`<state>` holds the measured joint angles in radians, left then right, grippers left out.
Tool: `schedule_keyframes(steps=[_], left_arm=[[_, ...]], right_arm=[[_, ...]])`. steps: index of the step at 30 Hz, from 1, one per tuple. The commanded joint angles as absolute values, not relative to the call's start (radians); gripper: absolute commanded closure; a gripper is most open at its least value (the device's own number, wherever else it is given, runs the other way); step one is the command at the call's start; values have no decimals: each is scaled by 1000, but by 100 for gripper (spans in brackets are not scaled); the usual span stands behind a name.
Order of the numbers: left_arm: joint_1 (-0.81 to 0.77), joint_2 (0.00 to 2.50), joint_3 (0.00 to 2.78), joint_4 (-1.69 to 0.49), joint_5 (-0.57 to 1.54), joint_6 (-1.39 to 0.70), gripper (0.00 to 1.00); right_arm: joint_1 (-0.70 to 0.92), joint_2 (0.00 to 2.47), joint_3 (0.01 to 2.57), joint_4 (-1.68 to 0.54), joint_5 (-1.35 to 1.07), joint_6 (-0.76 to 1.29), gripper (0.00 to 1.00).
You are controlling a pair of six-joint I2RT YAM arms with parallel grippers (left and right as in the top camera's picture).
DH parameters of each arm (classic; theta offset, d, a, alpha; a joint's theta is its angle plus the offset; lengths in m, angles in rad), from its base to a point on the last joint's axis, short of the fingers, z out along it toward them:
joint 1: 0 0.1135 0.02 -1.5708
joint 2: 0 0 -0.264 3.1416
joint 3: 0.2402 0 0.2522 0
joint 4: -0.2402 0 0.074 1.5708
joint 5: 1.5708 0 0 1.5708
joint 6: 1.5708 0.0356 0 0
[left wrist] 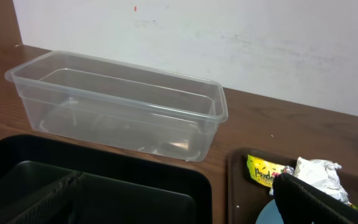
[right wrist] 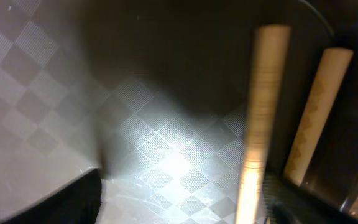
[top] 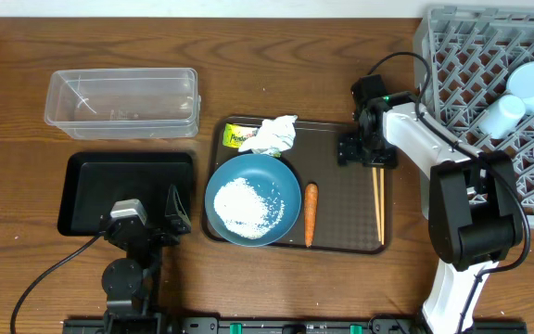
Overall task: Sort waste into correct bins and load items into the dishwasher rack
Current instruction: 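Carry the chopsticks right and insert them into the grey rack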
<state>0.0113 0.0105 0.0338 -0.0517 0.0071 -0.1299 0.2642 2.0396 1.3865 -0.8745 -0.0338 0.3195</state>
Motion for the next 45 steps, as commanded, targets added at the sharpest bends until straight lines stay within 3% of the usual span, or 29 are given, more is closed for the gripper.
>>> schedule_keyframes(steps=[1, 3, 7, 10, 11, 21, 27, 33, 45], left_arm=[[10, 4, 4, -71, -12, -124, 2], [10, 4, 4, -71, -12, -124, 2], [10, 4, 4, -71, -12, -124, 2], [10, 4, 4, -71, -12, -124, 2], [10, 4, 4, -71, -12, -124, 2], [10, 4, 4, -71, -12, -124, 2], [10, 4, 4, -71, -12, -124, 2], [10, 4, 4, -71, -12, -124, 2], [10, 4, 4, -71, -12, -124, 2]], right_arm=[[269, 2061, 1392, -878, -31, 323, 40], [270, 2061, 1392, -889, -31, 340, 56], [271, 2059, 1393, -894, -34, 347, 70], [266, 2055, 1404, -910, -35, 348, 97], [265, 2053, 1413, -921, -35, 348, 99], [241, 2011, 1687, -1125, -31, 304, 99], [170, 1999, 1947, -1224, 146, 242, 99], [43, 1999, 2078, -1193, 207, 160, 99], [-164, 2020, 2078, -1034, 121, 87, 99]])
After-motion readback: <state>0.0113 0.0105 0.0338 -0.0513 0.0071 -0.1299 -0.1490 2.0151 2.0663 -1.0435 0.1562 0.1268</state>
